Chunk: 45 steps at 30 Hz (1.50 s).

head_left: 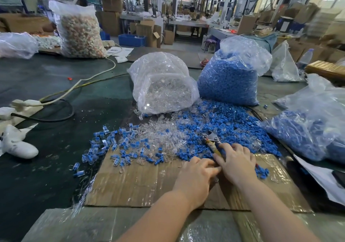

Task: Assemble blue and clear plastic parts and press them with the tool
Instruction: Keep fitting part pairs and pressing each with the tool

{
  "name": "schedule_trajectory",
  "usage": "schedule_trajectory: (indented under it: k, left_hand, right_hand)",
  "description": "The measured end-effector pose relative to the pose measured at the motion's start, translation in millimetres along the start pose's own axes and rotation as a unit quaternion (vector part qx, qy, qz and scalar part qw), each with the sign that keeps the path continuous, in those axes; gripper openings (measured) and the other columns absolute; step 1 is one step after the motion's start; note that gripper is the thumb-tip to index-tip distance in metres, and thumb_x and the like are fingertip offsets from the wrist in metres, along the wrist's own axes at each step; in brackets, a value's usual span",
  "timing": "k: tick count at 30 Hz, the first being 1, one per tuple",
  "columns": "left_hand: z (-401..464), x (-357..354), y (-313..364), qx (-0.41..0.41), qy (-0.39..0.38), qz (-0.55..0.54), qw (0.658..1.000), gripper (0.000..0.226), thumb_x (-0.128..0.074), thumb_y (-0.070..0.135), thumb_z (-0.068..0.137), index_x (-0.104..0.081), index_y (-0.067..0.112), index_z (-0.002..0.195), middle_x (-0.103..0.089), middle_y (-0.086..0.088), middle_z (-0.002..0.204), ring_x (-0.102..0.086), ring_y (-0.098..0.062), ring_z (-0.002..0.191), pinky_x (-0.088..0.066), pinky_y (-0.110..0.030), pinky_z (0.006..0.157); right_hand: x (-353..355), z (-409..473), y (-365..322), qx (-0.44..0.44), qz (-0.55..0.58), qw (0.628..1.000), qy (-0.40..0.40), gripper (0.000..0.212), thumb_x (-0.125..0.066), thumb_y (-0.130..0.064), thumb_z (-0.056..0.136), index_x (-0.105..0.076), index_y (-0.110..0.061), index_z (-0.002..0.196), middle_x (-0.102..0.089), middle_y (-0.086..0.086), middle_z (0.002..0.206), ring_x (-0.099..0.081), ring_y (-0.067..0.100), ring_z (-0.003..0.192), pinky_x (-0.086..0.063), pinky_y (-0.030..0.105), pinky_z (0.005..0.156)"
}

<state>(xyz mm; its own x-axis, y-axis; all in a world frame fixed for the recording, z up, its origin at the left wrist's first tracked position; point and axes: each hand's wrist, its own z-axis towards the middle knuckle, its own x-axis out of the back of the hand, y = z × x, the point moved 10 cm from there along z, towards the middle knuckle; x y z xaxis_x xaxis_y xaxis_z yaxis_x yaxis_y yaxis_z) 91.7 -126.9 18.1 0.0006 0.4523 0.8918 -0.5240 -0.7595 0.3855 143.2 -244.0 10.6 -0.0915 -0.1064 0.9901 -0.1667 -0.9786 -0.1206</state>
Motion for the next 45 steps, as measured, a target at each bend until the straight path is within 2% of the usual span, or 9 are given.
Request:
schedule_trajectory:
  k: [7, 11, 14, 18, 21, 26, 34, 40, 45]
  left_hand:
    - [4, -5, -7, 0.004, -0.006, 0.031, 0.999, 0.023, -0.048, 0.028, 0.095, -0.062, 0.024, 0.112, -0.055, 0.002, 0.111, -0.04, -0.019, 0.104, -0.031, -0.033, 0.088]
    - [-8, 23, -45, 0.104, 0.106, -0.103, 0.984, 0.025, -0.054, 0.028, 0.092, -0.062, 0.023, 0.115, -0.059, 0.008, 0.108, -0.048, -0.007, 0.1, -0.039, -0.02, 0.09]
    - [-23, 39, -79, 0.186, 0.162, -0.142, 0.959, 0.025, -0.057, 0.025, 0.09, -0.061, 0.022, 0.114, -0.057, 0.012, 0.102, -0.052, 0.001, 0.087, -0.037, -0.003, 0.074]
    - [-38, 45, -107, 0.247, 0.19, -0.144, 0.939, 0.025, -0.059, 0.027, 0.087, -0.061, 0.021, 0.111, -0.054, 0.013, 0.101, -0.047, 0.003, 0.082, -0.034, -0.007, 0.077]
    - [-38, 43, -107, 0.245, 0.19, -0.142, 0.94, 0.026, -0.061, 0.029, 0.087, -0.062, 0.021, 0.111, -0.051, 0.014, 0.097, -0.047, 0.002, 0.082, -0.034, -0.009, 0.079]
    - [-37, 44, -104, 0.244, 0.205, -0.164, 0.934, 0.027, -0.066, 0.024, 0.083, -0.063, 0.02, 0.109, -0.046, 0.018, 0.088, -0.043, 0.009, 0.074, -0.034, 0.004, 0.069]
    - [-40, 43, -105, 0.241, 0.221, -0.216, 0.92, 0.021, -0.073, 0.014, 0.077, -0.058, 0.025, 0.086, -0.052, 0.016, 0.08, -0.053, 0.002, 0.076, -0.044, -0.006, 0.07]
    - [-44, 45, -104, 0.218, 0.221, -0.248, 0.918, 0.017, -0.069, 0.009, 0.08, -0.069, 0.02, 0.094, -0.054, 0.02, 0.085, -0.056, 0.004, 0.08, -0.04, 0.001, 0.075]
    - [-46, 37, -110, 0.24, 0.205, -0.315, 0.895, 0.033, -0.07, 0.003, 0.078, -0.061, 0.027, 0.099, -0.06, 0.009, 0.083, -0.059, -0.001, 0.077, -0.049, -0.009, 0.074]
  right_hand:
    - [17, -9, -18, 0.052, 0.053, 0.995, 0.063, 0.036, -0.045, -0.044, 0.094, -0.046, -0.035, 0.129, -0.041, -0.005, 0.137, -0.032, 0.021, 0.126, -0.022, 0.039, 0.107]
    - [23, -16, -39, 0.094, 0.09, 0.986, 0.101, 0.027, -0.053, -0.034, 0.092, -0.057, -0.03, 0.119, -0.051, -0.007, 0.122, -0.04, 0.017, 0.114, -0.027, 0.036, 0.098]
    - [22, -23, -55, 0.126, 0.109, 0.98, 0.11, 0.018, -0.057, -0.027, 0.09, -0.064, -0.027, 0.107, -0.057, -0.009, 0.11, -0.044, 0.015, 0.107, -0.023, 0.033, 0.092]
    - [15, -30, -69, 0.141, 0.122, 0.977, 0.106, 0.014, -0.059, -0.021, 0.087, -0.066, -0.028, 0.097, -0.059, -0.01, 0.099, -0.048, 0.015, 0.103, -0.025, 0.033, 0.09]
    - [6, -33, -73, 0.13, 0.118, 0.98, 0.091, 0.016, -0.06, -0.029, 0.086, -0.066, -0.031, 0.101, -0.059, -0.012, 0.101, -0.047, 0.014, 0.108, -0.022, 0.034, 0.093]
    - [1, -31, -74, 0.105, 0.104, 0.984, 0.099, 0.02, -0.052, -0.031, 0.093, -0.062, -0.033, 0.11, -0.057, -0.011, 0.108, -0.046, 0.013, 0.109, -0.019, 0.032, 0.093]
    - [-7, -33, -83, 0.089, 0.12, 0.982, 0.112, 0.013, -0.051, -0.034, 0.093, -0.056, -0.026, 0.101, -0.052, -0.008, 0.104, -0.045, 0.014, 0.102, -0.025, 0.032, 0.087]
    - [10, -48, -82, 0.106, 0.21, 0.956, 0.178, 0.004, -0.065, -0.013, 0.085, -0.062, -0.016, 0.086, -0.063, -0.002, 0.077, -0.057, 0.023, 0.077, -0.027, 0.034, 0.075]
    - [17, -56, -84, 0.152, 0.251, 0.936, 0.192, 0.015, -0.072, -0.003, 0.077, -0.067, -0.014, 0.084, -0.067, -0.002, 0.08, -0.06, 0.023, 0.077, -0.034, 0.032, 0.072]
